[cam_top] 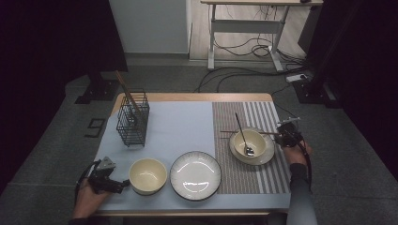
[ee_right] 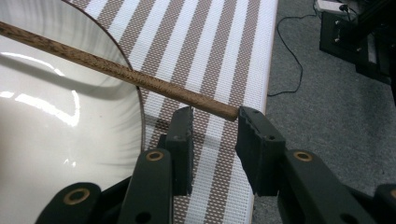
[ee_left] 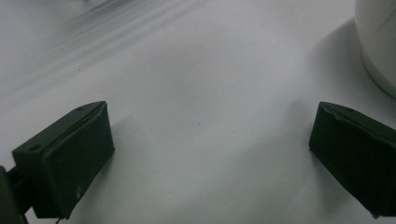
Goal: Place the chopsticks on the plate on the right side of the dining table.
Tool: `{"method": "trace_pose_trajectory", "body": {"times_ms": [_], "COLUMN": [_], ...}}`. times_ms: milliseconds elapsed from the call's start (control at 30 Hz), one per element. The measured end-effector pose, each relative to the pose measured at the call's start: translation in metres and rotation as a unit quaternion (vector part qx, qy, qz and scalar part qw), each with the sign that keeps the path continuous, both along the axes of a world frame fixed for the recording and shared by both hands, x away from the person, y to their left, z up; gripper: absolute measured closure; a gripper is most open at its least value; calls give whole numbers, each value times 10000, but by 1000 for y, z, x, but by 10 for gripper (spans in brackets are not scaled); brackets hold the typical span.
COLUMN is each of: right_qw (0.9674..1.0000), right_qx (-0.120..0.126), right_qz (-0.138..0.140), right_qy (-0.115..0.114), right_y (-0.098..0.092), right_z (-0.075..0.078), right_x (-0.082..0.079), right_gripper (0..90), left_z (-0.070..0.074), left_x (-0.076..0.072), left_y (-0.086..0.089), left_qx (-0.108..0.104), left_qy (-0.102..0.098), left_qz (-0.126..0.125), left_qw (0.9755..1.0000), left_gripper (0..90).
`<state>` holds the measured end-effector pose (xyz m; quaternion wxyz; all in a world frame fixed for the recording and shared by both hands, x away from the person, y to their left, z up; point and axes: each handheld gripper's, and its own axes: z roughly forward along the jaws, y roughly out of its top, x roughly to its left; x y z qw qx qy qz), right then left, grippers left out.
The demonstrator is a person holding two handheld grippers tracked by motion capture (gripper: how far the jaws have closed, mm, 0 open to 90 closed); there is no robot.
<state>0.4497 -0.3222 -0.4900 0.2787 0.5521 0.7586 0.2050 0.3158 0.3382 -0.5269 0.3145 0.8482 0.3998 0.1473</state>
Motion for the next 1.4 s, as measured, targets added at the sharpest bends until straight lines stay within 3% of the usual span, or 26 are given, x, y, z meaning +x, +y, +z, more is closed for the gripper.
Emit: {"method": "trace_pose_trajectory", "body": {"times_ms": [267,500,733,967,1400], "right_qw": [10000,9999,9998,9996,9990], "right_qx": [-49,32,-36,-179,162], "right_qz": [51,-29,-99,68,358], "right_qy": [16,-129,-175,-185,-197], "right_y": [1,-3,-5,-4,6], "right_z": [1,6,10,14,21], "right_x": [0,-8,-19,-38,-77], "right_gripper": [631,461,352,270,166], "left_z": [0,0,0,0,0], "left_x": [0,0,0,0,0], "left_y": [0,0,0,0,0], "left_qx": [-1,-1,-1,-2,1], "left_qy": [-1,-1,-1,0,5], "left_qz": [0,0,-2,-1,-3], "left_qw": [10000,10000,10000,10000,10000], "left_gripper": [0,0,0,0,0]}}
